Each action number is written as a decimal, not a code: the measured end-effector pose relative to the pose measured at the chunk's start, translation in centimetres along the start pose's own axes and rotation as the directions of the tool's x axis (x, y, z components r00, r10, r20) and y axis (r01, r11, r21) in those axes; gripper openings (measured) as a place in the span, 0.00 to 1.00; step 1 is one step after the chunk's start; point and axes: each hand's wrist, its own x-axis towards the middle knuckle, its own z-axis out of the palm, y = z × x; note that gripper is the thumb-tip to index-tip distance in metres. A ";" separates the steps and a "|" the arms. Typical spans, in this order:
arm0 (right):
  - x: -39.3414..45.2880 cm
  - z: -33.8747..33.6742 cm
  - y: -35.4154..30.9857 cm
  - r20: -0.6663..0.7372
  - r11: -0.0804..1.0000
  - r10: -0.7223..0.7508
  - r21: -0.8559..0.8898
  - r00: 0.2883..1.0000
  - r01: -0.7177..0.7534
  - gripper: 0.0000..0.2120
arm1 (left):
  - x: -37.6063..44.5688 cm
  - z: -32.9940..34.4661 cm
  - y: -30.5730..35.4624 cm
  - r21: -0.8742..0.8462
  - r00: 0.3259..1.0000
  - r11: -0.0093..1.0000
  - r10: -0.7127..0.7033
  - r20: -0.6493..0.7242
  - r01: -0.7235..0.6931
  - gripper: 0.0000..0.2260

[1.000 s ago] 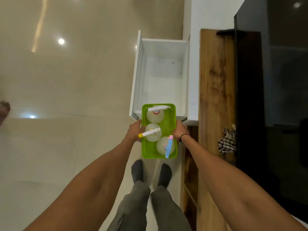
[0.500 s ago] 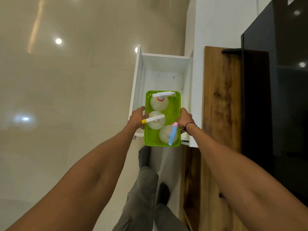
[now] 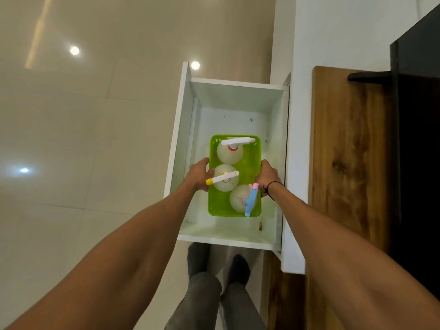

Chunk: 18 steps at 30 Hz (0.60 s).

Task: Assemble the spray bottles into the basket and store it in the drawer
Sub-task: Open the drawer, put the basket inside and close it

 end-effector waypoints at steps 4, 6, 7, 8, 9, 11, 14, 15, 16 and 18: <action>4.1 2.2 0.9 0.019 0.999 0.011 0.038 1.000 -0.011 0.16 | 4.1 1.2 -1.7 0.023 1.000 1.000 -0.008 -0.018 0.009 0.19; 5.7 3.2 1.3 0.027 0.999 0.005 0.054 1.000 -0.006 0.15 | 5.8 1.7 -2.4 0.008 0.999 0.999 -0.037 -0.031 0.037 0.18; 6.3 3.6 1.5 0.027 0.998 0.001 0.057 1.000 -0.002 0.14 | 6.5 1.9 -2.8 -0.005 0.998 0.999 -0.054 -0.036 0.053 0.18; 6.9 4.0 1.6 0.026 0.998 -0.002 0.062 1.000 0.001 0.14 | 7.1 2.1 -3.2 -0.021 0.997 0.997 -0.069 -0.040 0.068 0.17; 7.4 4.4 1.7 0.025 0.998 -0.003 0.068 1.000 0.002 0.14 | 7.7 2.3 -3.5 -0.037 0.996 0.996 -0.081 -0.043 0.079 0.17; 8.3 5.1 1.9 0.019 0.997 -0.003 0.081 1.000 0.001 0.14 | 8.5 2.6 -4.2 -0.058 0.995 0.994 -0.091 -0.048 0.088 0.18; 9.3 6.0 2.2 0.020 0.995 0.007 0.097 1.000 -0.009 0.14 | 9.5 3.2 -4.9 -0.076 0.993 0.992 -0.105 -0.050 0.101 0.19; 9.6 6.2 2.2 0.025 0.993 0.013 0.113 1.000 -0.016 0.14 | 9.7 3.3 -5.2 -0.077 0.993 0.992 -0.109 -0.051 0.105 0.19; 9.8 6.5 2.2 0.029 0.991 0.016 0.131 0.999 -0.020 0.14 | 10.0 3.4 -5.4 -0.079 0.992 0.991 -0.111 -0.051 0.107 0.20; 10.2 6.8 2.3 0.031 0.987 0.021 0.161 0.999 -0.026 0.15 | 10.5 3.5 -5.9 -0.105 0.992 0.988 -0.116 -0.039 0.112 0.20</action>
